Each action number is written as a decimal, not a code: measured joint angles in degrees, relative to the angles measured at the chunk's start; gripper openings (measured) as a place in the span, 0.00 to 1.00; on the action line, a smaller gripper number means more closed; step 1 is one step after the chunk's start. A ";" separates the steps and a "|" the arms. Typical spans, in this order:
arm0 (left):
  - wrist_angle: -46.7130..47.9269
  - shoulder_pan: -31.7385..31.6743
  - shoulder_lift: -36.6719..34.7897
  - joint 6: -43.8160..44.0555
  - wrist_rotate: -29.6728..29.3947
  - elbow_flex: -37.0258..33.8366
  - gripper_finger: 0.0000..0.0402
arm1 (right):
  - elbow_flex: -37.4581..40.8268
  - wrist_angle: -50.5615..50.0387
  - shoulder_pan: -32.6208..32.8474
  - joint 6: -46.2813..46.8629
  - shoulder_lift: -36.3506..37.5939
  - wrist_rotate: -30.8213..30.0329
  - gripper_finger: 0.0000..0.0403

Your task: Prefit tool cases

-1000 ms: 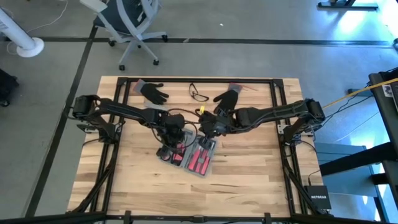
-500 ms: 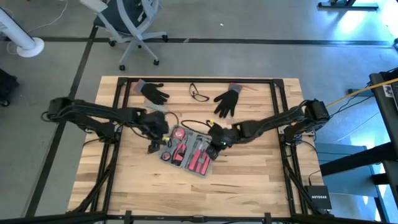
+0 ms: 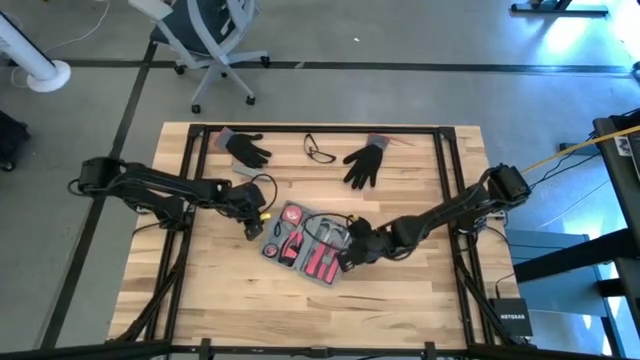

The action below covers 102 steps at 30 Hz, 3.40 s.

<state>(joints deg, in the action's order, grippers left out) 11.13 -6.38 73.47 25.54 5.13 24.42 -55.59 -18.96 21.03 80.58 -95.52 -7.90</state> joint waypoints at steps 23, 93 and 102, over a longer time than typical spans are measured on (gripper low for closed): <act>-11.71 14.09 4.81 23.17 -2.67 -0.12 0.00 | -0.07 -2.79 -8.96 2.40 -4.32 -4.03 0.00; -26.60 20.70 12.67 40.10 -17.36 1.60 0.00 | -5.38 -13.92 -10.35 -25.59 -4.44 5.47 0.00; -26.61 21.83 12.67 40.48 -17.18 1.60 0.00 | -4.61 -13.01 -18.31 -30.79 -5.62 2.42 0.00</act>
<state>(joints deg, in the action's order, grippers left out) -15.48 15.45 86.15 66.02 -12.05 26.02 -60.20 -31.96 2.72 49.80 -101.15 -5.47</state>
